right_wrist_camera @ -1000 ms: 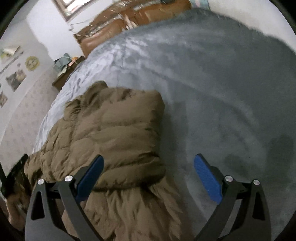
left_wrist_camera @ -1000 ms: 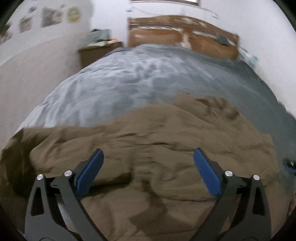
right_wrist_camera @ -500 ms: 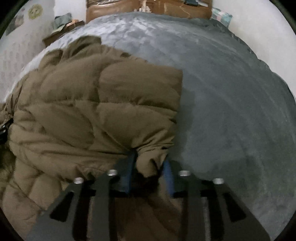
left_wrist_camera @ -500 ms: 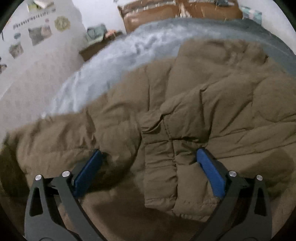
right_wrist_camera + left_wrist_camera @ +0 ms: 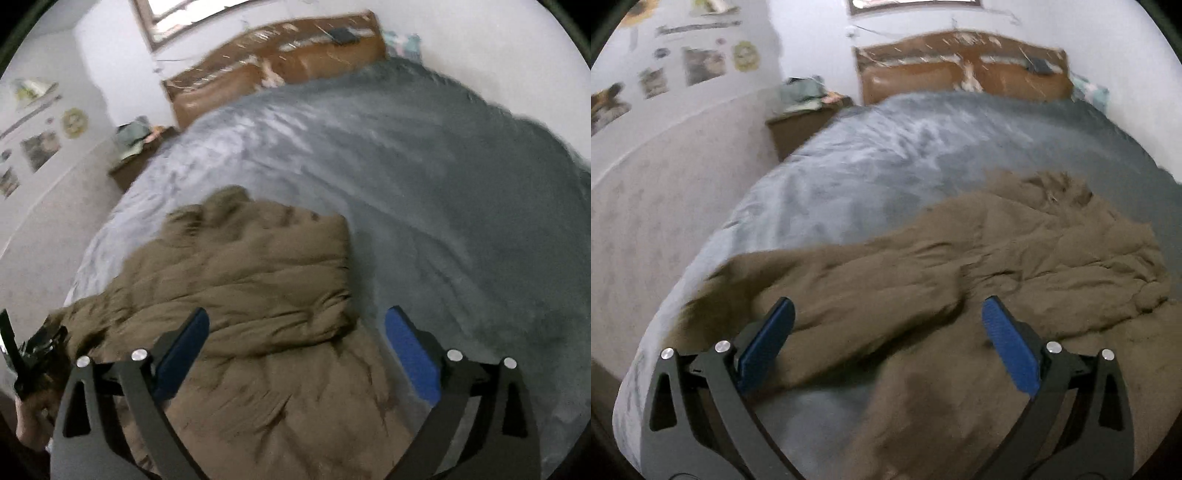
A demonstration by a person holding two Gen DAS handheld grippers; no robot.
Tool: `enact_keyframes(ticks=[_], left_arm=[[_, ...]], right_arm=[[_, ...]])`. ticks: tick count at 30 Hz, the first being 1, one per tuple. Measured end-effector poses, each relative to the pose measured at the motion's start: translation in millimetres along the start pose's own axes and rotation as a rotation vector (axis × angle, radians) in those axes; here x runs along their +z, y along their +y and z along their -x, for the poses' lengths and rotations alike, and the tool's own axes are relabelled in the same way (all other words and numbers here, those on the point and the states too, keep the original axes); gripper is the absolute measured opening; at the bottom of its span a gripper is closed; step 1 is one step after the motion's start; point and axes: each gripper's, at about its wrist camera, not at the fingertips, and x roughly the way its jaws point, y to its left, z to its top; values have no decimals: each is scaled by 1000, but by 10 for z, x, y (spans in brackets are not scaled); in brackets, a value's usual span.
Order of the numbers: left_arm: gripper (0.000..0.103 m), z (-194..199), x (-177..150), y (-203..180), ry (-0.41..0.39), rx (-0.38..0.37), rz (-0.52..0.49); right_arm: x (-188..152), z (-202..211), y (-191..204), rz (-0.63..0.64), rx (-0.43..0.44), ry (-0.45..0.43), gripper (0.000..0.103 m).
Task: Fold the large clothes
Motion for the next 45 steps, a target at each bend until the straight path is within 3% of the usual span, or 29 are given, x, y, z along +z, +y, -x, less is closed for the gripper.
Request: enact_keyframes(ticks=[2, 5, 10, 13, 16, 19, 23, 26, 28, 29, 30, 32, 38, 41, 45], left_arm=[[100, 247, -187, 237, 10, 0, -39], [100, 544, -410, 524, -20, 61, -81], [100, 625, -734, 1019, 43, 59, 72], [100, 609, -773, 1129, 13, 106, 52], [100, 557, -796, 1153, 11, 168, 19], [100, 436, -856, 1366, 86, 228, 73], [100, 391, -953, 1679, 123, 255, 180], [99, 307, -1001, 1759, 143, 255, 195], [79, 239, -1029, 1777, 174, 220, 188], [48, 187, -1039, 1767, 199, 183, 179], [31, 156, -1042, 1753, 210, 171, 172], [20, 214, -987, 1744, 184, 141, 182], [15, 673, -495, 1526, 39, -13, 184], [15, 973, -143, 1175, -26, -150, 125], [15, 1175, 191, 620, -75, -271, 38]], right_arm=[[-77, 354, 116, 60, 14, -42, 100], [-271, 795, 130, 115, 49, -90, 101], [-532, 1199, 72, 135, -7, -134, 101], [-512, 1390, 37, 130, -2, -194, 101], [-504, 1436, -7, 156, -39, -206, 101], [-472, 1444, -50, 163, -57, -207, 101], [-439, 1417, -91, 156, -57, -197, 101], [-440, 1402, -115, 153, -54, -189, 101], [-431, 1399, -136, 149, -54, -186, 101], [-428, 1401, -148, 144, -52, -186, 101], [-424, 1395, -149, 143, -51, -186, 101], [-415, 1392, -175, 131, -47, -187, 101], [-412, 1306, -292, 99, -63, -175, 101], [-407, 1221, -370, 74, -65, -151, 101], [-395, 1132, -435, 47, -49, -126, 101]])
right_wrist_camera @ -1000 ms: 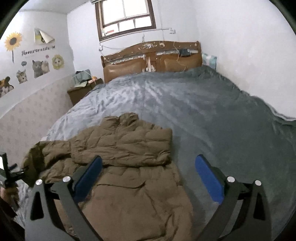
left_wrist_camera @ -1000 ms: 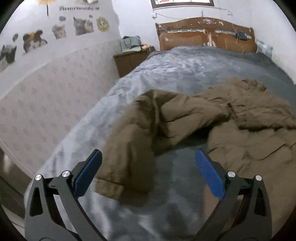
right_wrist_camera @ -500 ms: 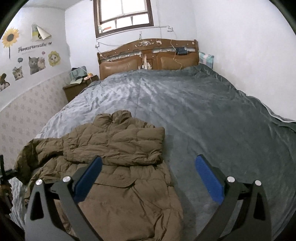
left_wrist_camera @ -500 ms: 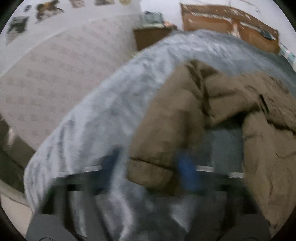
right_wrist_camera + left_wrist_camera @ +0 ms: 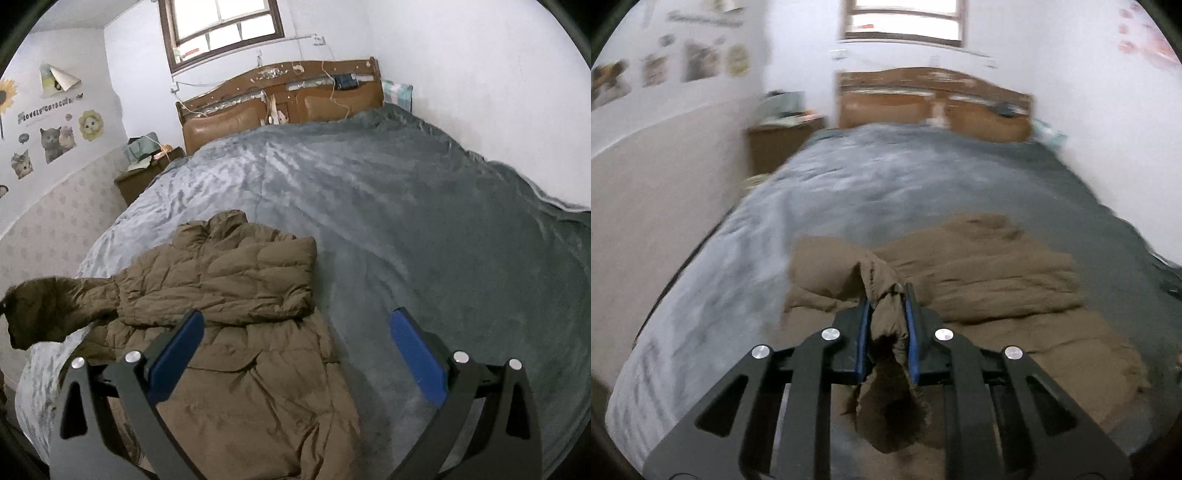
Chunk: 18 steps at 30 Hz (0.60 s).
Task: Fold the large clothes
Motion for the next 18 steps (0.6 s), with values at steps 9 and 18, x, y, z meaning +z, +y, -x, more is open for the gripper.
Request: enact_keyframes(ticks=[9, 18], left_arm=[[15, -449, 19, -1353, 76, -276, -97], [100, -636, -338, -1931, 74, -331, -139]], right_arm=[[-25, -98, -20, -10, 4, 24, 101], [-80, -182, 1, 3, 8, 40, 101]])
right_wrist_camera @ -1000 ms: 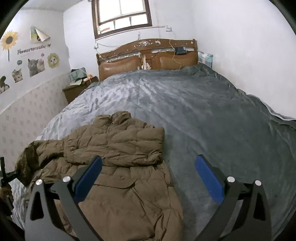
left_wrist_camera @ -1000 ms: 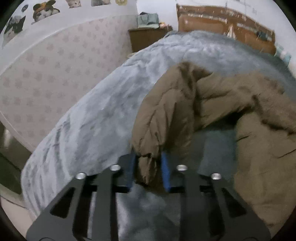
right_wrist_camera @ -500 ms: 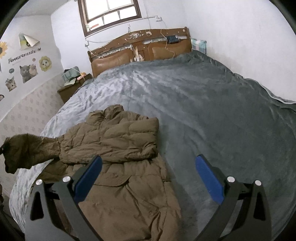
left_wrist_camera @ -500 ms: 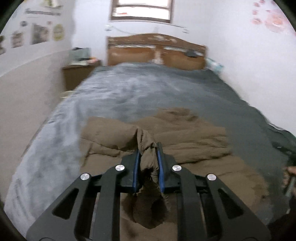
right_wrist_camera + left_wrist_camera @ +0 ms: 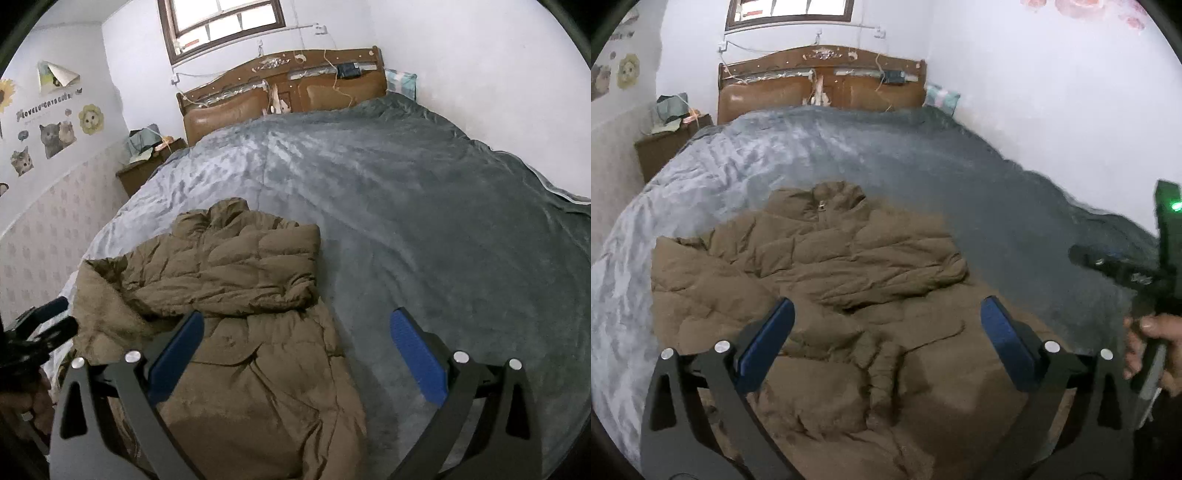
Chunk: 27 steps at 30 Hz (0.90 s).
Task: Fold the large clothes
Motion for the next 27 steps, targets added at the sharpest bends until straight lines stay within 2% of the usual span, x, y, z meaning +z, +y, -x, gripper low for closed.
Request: enact_keyframes(ticks=[3, 7, 10, 15, 20, 22, 27], left_arm=[[100, 103, -10, 98, -19, 38, 2], [100, 271, -39, 421, -37, 138, 22], [100, 370, -79, 807, -37, 205, 83], [100, 451, -208, 1451, -60, 316, 204], [100, 405, -345, 1834, -51, 356, 275], [100, 336, -388, 1887, -40, 361, 282], [100, 179, -421, 1894, 1, 385, 255]], right_arm=[[-4, -11, 1, -1, 7, -1, 101], [-64, -83, 95, -2, 50, 24, 101], [-164, -216, 302, -10, 136, 77, 101], [-452, -540, 898, 1, 274, 185, 101], [-762, -854, 1556, 79, 313, 246, 101], [-841, -954, 1691, 102, 268, 248, 101], [-993, -1227, 1856, 72, 314, 314, 99]])
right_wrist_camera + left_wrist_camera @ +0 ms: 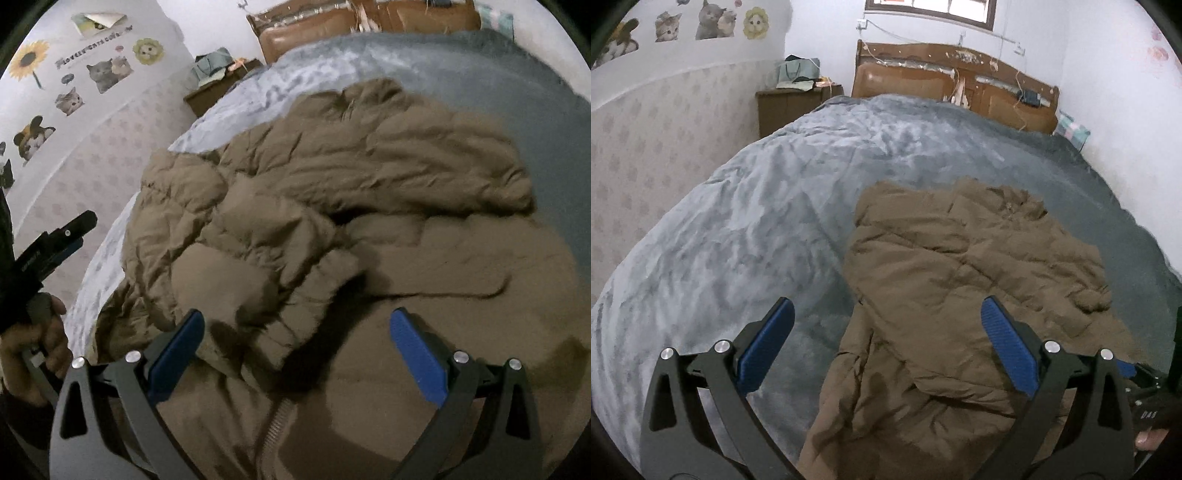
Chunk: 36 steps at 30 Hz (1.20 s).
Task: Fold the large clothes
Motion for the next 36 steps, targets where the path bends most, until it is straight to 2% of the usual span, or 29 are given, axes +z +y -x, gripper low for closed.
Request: enact_keyframes(ticks=[1, 2, 3, 4, 5, 8, 11, 13, 17, 20, 24, 25, 27, 28, 30, 31, 33, 34, 36], left_arm=[[100, -18, -17, -61, 1, 0, -25], [100, -32, -38, -130, 1, 3, -55], [100, -46, -61, -196, -1, 11, -85], [100, -54, -79, -228, -2, 17, -103], [100, -64, -87, -258, -2, 23, -120], [100, -38, -82, -244, -4, 32, -121], [100, -39, -35, -183, -9, 23, -78], [100, -48, 30, -197, -14, 17, -77], [100, -195, 218, -306, -39, 78, -115], [100, -390, 361, -333, -36, 102, -107], [100, -837, 525, -447, 6, 135, -112], [100, -905, 547, -476, 12, 142, -119], [100, -1080, 603, -614, 22, 138, -141], [100, -1178, 621, -690, 31, 135, -153], [100, -1288, 638, -834, 29, 131, -176], [100, -1339, 659, -891, 25, 118, -176], [100, -1428, 643, -994, 24, 101, -175], [100, -1519, 618, -1053, 32, 97, -179], [100, -1684, 560, -1137, 53, 98, -187]], right_arm=[[-7, -45, 16, 9, 13, 7, 83], [-12, -99, 54, 24, 28, 13, 60], [-8, -116, 68, 34, 32, 17, 47], [0, -121, 92, 49, 46, 11, 24], [23, -92, 112, 68, 58, -3, 15], [169, 155, 128, 96, 21, -95, 11], [378, 424, 77, 132, -58, -192, 10], [545, 520, -38, 124, -109, -221, 10], [841, 635, -435, 98, -263, -269, 10], [948, 617, -792, 46, -330, -262, 10], [1025, 460, -1180, -16, -356, -214, 11], [1039, 425, -1245, -26, -390, -221, 14], [1085, 391, -1320, -51, -438, -218, 33], [1107, 415, -1322, -68, -451, -236, 46], [1182, 502, -1208, -73, -413, -307, 64], [1238, 508, -1123, -53, -389, -322, 76], [1357, 444, -850, -4, -300, -341, 83], [1403, 362, -712, 15, -254, -329, 87], [1428, 144, -527, 41, -205, -291, 90]])
